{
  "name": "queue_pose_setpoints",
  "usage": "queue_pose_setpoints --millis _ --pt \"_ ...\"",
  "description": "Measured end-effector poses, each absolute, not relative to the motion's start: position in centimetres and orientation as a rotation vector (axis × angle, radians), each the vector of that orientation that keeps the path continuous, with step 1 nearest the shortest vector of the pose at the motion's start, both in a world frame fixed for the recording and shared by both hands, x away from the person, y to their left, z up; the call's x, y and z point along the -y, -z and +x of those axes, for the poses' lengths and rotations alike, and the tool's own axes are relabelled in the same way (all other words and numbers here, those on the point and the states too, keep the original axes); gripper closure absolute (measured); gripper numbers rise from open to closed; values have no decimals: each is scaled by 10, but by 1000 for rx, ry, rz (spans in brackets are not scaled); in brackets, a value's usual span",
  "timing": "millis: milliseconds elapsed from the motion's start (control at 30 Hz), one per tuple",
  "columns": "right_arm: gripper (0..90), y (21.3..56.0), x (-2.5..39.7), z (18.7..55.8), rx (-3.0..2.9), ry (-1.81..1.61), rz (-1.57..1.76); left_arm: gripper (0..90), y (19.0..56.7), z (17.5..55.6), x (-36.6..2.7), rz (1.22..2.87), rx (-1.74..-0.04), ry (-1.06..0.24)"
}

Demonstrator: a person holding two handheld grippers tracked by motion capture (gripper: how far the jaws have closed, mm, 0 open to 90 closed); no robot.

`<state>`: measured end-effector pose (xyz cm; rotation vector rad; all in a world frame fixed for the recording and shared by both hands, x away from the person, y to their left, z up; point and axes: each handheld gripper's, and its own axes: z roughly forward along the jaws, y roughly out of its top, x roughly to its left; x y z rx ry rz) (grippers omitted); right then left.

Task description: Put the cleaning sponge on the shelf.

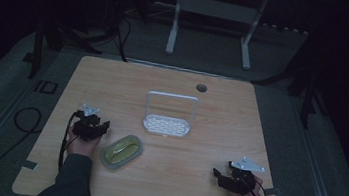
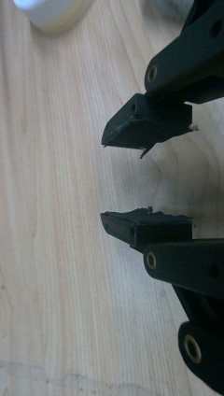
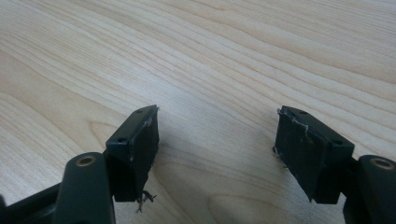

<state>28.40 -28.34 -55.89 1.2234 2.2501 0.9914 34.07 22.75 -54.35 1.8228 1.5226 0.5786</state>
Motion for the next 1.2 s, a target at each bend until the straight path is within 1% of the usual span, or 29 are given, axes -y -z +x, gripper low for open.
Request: queue_pose_setpoints --millis 233,267,467,833,1167,1200 --pt "298 559 283 284 -2250 -991 1224 568 530 329 -221 1879 -1451 -518" --pt "298 559 283 284 -2250 -991 1224 568 526 325 -218 1908 -1420 -511" --pt "298 559 283 284 -2250 -991 1224 564 516 317 -213 1956 -1378 -469" --pt "298 559 283 284 -2250 -991 1224 555 492 308 -208 2033 -1277 -424" --pt "298 559 283 284 -2250 -991 1224 563 476 303 -190 2118 -1170 -394" --pt "299 559 283 284 -2250 -991 1224 563 474 303 -186 2146 -1147 -390"
